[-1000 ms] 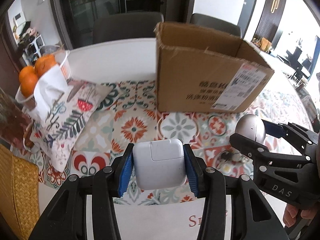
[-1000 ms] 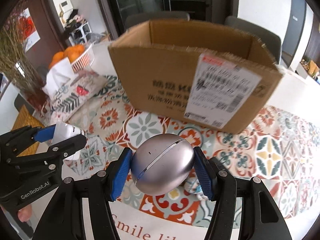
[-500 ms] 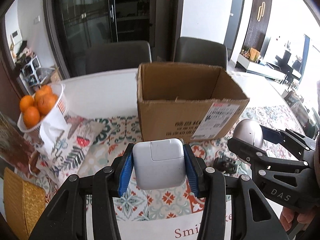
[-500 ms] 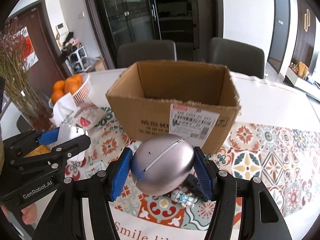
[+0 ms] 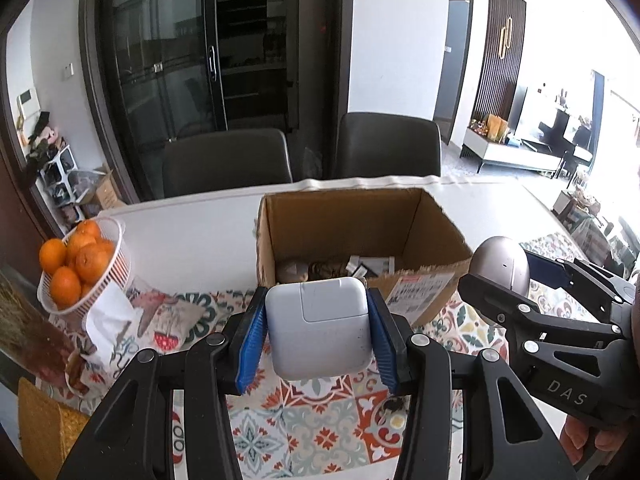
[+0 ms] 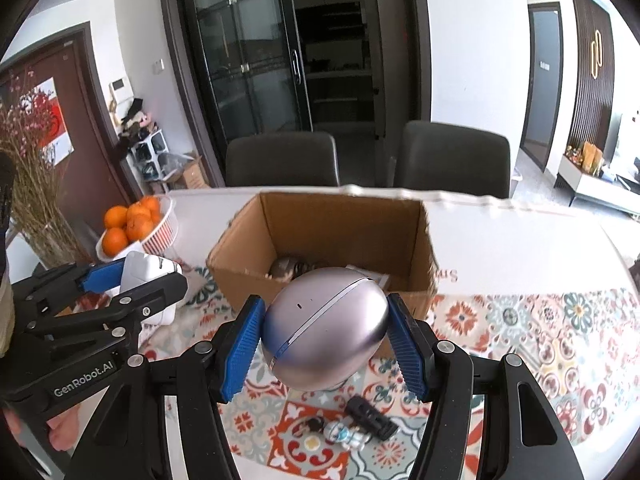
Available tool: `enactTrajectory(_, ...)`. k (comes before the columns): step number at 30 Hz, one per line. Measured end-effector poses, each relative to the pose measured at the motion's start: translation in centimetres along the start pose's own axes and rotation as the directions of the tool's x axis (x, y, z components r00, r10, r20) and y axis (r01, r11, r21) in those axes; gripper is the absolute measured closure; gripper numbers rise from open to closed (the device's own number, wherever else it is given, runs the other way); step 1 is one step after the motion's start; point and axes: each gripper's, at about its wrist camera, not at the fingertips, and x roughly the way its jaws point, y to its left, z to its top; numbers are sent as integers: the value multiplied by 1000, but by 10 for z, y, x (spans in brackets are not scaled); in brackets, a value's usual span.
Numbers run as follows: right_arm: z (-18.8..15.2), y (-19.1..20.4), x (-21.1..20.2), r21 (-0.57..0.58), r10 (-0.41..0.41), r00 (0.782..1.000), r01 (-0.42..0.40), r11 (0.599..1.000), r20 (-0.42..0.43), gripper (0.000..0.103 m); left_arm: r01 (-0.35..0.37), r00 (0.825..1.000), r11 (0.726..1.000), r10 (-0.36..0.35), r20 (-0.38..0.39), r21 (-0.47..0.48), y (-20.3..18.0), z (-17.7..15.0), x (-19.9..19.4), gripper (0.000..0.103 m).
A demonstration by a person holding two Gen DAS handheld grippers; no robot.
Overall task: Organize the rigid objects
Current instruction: 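Carry the charger and silver speaker over the box and open both tools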
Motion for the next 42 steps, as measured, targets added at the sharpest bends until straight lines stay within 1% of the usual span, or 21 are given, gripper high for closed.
enactTrajectory(8,22,-4,0,-16,-20,999,20,1000,42,42,4,1000,1000,-4,18,2,0,21,11,56)
enactTrajectory(16,39,-8,18,-33,-36,999,37,999,38,42,-16,1000,1000,15,6,22,0,43,36,56)
enactTrajectory(24,53,-21,54,-36,-53,998,52,998,-19,42,-36,998,999,38,-45,41,-2,57,75,56)
enactTrajectory(33,52,-36,101,-20,-55,993,53,998,-106,42,-47,988,999,50,-146,21,4,58,124,56)
enactTrajectory(40,47,-39,121,-28,-56,986,53,998,-159,41,-66,977,998,68,-204,20,4,53,142,56)
enactTrajectory(41,47,-40,123,-21,-52,986,49,999,-160,40,-71,976,997,73,-205,19,4,53,143,55)
enactTrajectory(42,47,-41,123,-15,-51,986,49,999,-162,36,-75,976,997,77,-201,17,3,53,143,53)
